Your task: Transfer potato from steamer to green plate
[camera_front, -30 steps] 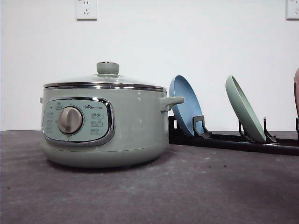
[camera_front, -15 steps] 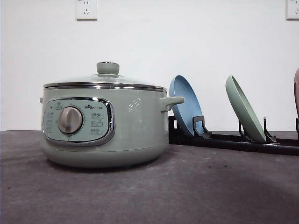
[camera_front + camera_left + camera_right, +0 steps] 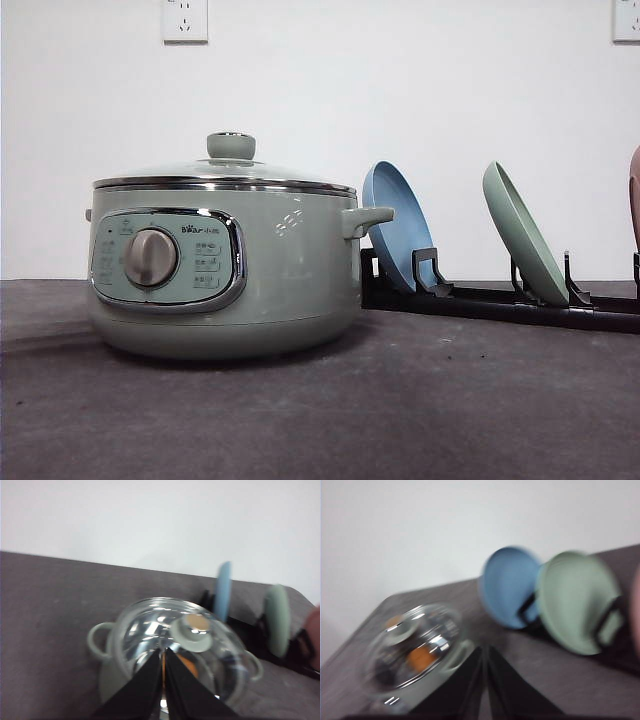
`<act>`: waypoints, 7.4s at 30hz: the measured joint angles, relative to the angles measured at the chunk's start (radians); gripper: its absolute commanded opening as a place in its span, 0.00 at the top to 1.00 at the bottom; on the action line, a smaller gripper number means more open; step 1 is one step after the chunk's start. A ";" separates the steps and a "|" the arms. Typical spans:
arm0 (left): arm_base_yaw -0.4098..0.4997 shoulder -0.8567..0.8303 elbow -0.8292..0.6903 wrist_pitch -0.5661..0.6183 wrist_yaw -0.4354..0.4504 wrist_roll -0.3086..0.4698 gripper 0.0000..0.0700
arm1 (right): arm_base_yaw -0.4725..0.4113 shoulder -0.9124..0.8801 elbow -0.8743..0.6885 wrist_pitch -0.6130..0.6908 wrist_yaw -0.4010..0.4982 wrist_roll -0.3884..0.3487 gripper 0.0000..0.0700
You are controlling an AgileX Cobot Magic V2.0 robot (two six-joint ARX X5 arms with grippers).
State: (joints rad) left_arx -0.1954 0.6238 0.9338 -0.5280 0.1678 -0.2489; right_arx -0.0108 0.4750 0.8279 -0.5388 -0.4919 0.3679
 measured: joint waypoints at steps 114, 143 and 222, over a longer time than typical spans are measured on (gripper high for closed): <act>-0.176 0.174 0.201 -0.217 0.233 0.158 0.09 | 0.083 1.397 0.877 -0.064 0.152 -0.045 0.83; -0.176 0.174 0.201 -0.224 0.233 0.158 0.09 | 0.113 1.080 1.015 -0.335 -0.031 -0.085 0.99; -0.176 0.174 0.201 -0.269 0.233 0.158 0.09 | 1.152 0.875 0.147 -0.230 0.553 -0.002 0.40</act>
State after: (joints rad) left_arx -0.3717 0.7982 1.1343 -0.7975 0.4004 -0.0910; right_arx 1.1415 1.3499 0.9745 -0.7689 0.0610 0.3658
